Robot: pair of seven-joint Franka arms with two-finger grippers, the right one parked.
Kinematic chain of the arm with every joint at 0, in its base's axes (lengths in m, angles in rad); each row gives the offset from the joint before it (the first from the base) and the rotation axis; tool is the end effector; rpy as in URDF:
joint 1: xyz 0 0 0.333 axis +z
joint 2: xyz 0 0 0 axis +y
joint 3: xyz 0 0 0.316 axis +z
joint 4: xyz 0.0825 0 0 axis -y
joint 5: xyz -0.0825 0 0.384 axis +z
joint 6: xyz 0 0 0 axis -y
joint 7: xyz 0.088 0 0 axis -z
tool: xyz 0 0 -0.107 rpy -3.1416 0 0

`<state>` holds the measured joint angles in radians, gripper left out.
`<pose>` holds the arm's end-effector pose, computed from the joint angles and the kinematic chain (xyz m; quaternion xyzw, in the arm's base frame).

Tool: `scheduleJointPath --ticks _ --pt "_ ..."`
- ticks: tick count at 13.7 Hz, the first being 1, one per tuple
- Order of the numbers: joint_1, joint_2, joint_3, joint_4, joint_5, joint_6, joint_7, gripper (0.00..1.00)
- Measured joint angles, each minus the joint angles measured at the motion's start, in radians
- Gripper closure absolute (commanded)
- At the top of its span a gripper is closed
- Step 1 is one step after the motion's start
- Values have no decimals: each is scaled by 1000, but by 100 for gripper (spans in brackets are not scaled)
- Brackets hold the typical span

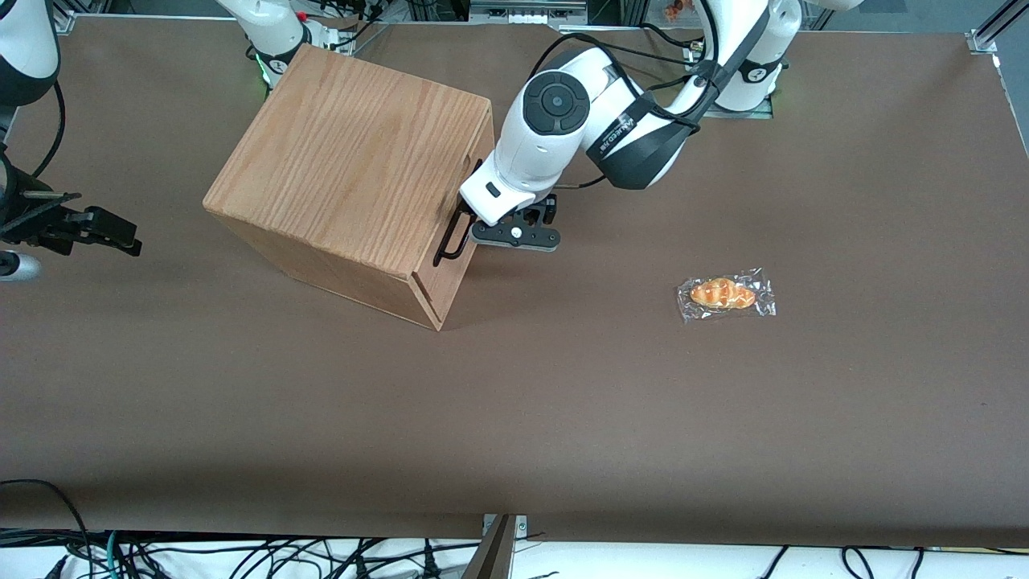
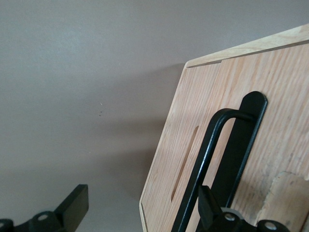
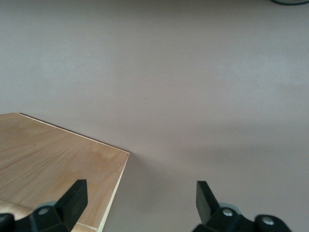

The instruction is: Open top drawer with left arm

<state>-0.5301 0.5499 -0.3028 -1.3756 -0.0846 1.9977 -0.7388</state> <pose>0.5111 -0.5047 0.4176 0.9921 -0.0063 -0.0487 0.1156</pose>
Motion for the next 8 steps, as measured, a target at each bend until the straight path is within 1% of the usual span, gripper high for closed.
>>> scheduleJointPath --ticks 8 --pt "-8 30 -21 0 -2 28 0 0"
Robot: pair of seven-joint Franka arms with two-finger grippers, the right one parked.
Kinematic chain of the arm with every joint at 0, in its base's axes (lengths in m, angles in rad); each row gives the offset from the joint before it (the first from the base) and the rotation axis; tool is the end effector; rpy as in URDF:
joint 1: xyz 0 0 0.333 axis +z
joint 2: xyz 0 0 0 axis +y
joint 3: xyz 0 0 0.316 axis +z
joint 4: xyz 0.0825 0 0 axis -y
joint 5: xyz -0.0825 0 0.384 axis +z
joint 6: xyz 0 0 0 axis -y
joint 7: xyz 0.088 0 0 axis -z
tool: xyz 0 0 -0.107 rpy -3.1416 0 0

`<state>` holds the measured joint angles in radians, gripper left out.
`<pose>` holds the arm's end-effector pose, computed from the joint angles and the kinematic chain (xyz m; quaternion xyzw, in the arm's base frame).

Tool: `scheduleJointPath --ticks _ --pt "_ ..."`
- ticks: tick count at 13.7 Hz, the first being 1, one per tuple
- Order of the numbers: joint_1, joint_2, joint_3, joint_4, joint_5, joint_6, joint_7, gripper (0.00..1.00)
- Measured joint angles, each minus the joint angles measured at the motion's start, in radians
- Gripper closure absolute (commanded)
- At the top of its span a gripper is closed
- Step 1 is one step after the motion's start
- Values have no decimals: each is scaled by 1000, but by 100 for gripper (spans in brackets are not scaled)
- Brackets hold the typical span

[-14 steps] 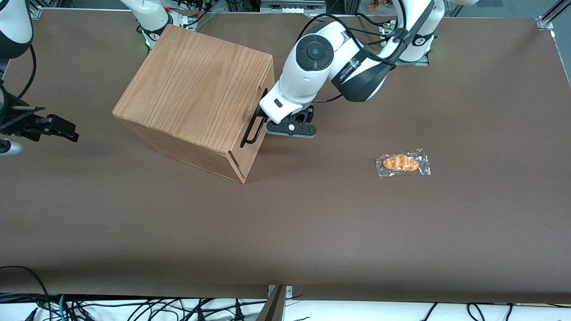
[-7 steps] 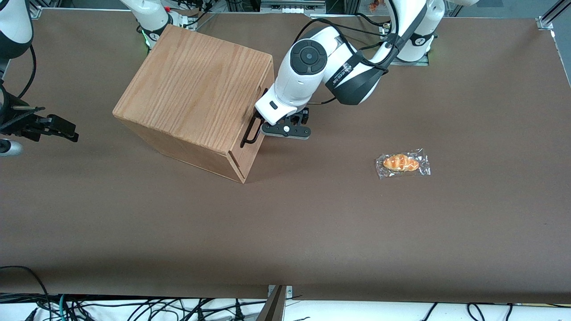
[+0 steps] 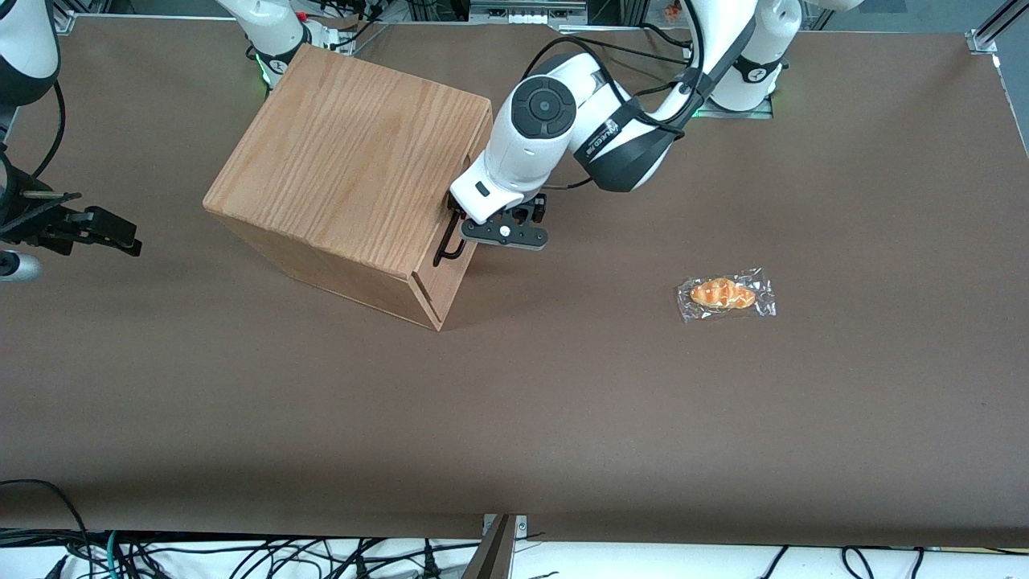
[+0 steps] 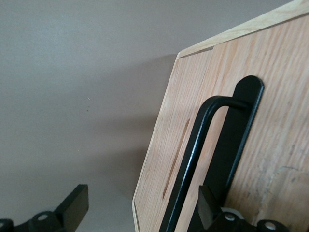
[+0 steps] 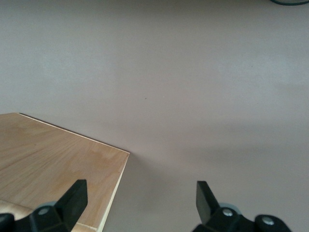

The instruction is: Open top drawer with left arm

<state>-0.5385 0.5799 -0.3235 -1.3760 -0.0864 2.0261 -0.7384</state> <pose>0.5026 -0.5197 0.4013 0.9908 -0.0152 -0.0562 0.1223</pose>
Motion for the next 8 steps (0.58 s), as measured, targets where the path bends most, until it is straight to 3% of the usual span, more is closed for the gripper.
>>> scheduleJointPath --ticks 8 --pt "-1 7 -2 -1 0 1 1 0"
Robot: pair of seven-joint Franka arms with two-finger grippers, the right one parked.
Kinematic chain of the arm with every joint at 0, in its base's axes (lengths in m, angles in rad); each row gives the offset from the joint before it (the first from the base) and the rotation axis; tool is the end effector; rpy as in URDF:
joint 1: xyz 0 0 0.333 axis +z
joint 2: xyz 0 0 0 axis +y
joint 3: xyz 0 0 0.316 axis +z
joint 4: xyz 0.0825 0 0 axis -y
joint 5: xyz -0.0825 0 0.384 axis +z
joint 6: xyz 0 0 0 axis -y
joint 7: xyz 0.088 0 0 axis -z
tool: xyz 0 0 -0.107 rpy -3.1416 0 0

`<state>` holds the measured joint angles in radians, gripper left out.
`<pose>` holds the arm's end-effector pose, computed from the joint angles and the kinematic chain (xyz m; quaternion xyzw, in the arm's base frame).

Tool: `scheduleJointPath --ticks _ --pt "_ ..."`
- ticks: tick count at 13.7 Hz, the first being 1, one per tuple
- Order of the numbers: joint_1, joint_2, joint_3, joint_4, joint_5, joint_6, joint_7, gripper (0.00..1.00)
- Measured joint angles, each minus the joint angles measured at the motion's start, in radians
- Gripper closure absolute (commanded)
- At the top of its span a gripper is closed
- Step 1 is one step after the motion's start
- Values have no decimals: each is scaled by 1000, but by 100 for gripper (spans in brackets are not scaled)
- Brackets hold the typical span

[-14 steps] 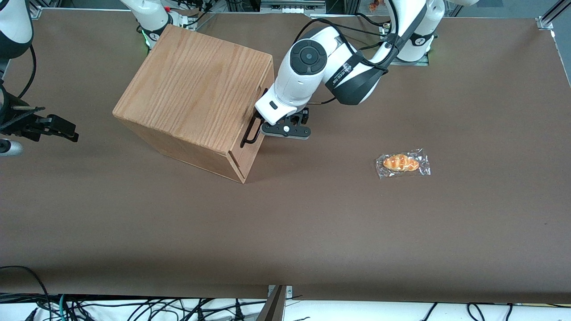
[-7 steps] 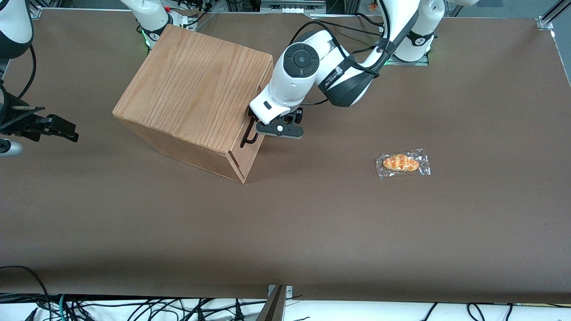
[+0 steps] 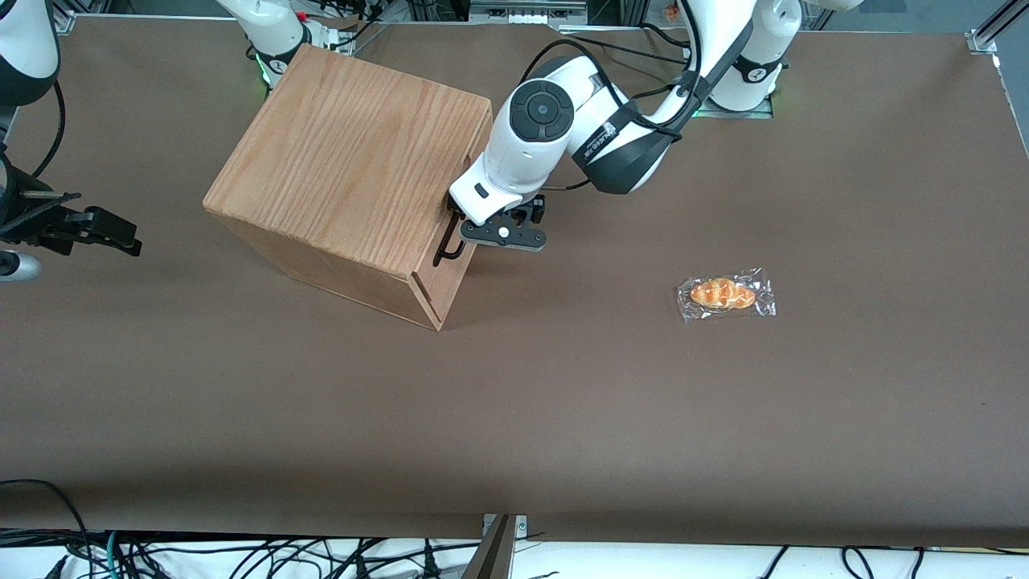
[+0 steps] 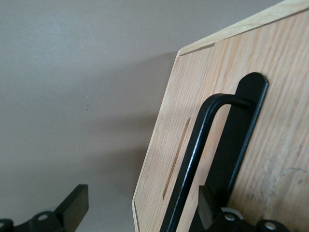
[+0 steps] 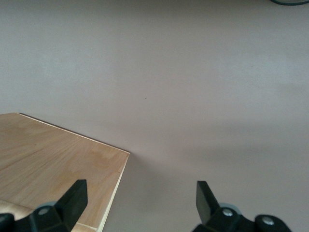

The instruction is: Open top drawer with left arm

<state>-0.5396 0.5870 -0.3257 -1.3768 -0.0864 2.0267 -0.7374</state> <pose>0.5014 -0.5214 0.3962 0.9907 -0.0167 -0.0598 0.1210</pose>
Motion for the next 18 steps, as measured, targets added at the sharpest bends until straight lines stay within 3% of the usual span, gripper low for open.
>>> scheduleJointPath --ticks 18 --pt "36 5 6 -5 1 -6 32 0"
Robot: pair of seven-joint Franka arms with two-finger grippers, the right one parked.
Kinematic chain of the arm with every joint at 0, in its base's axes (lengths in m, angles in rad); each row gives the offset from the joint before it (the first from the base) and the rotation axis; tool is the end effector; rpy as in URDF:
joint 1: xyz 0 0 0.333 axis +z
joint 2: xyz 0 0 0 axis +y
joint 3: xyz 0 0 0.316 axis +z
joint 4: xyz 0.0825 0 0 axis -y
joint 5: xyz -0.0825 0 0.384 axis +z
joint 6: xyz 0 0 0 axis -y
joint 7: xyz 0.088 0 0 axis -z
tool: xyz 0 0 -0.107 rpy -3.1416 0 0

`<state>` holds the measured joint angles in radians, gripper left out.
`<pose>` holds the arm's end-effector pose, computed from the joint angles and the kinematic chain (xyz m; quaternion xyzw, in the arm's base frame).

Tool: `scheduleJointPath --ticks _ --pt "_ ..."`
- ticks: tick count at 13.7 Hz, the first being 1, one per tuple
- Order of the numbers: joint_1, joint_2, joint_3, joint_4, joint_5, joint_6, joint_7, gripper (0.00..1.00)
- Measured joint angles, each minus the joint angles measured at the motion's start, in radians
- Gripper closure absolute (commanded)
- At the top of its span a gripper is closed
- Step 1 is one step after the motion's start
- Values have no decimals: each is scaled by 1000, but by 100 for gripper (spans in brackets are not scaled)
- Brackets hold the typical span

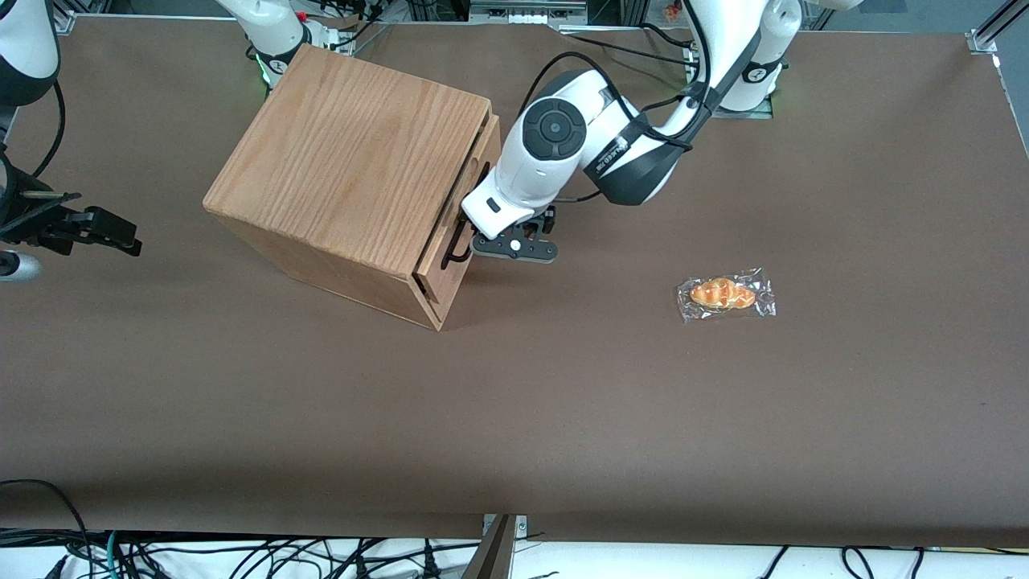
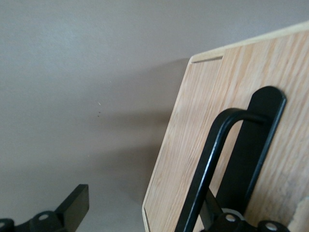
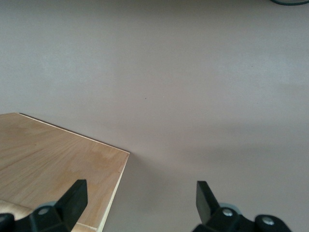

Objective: Open top drawer with left arm
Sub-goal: 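Pull the handle with the left gripper, sliding the drawer out of the cabinet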

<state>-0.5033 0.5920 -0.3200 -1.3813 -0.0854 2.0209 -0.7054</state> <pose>0.5213 -0.5001 0.3894 0.9913 -0.0126 -0.0603 0.1168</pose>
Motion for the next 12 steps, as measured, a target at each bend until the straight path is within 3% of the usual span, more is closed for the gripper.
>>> scheduleJointPath --ticks 12 --pt "56 -18 2 1 0 -49 67 4"
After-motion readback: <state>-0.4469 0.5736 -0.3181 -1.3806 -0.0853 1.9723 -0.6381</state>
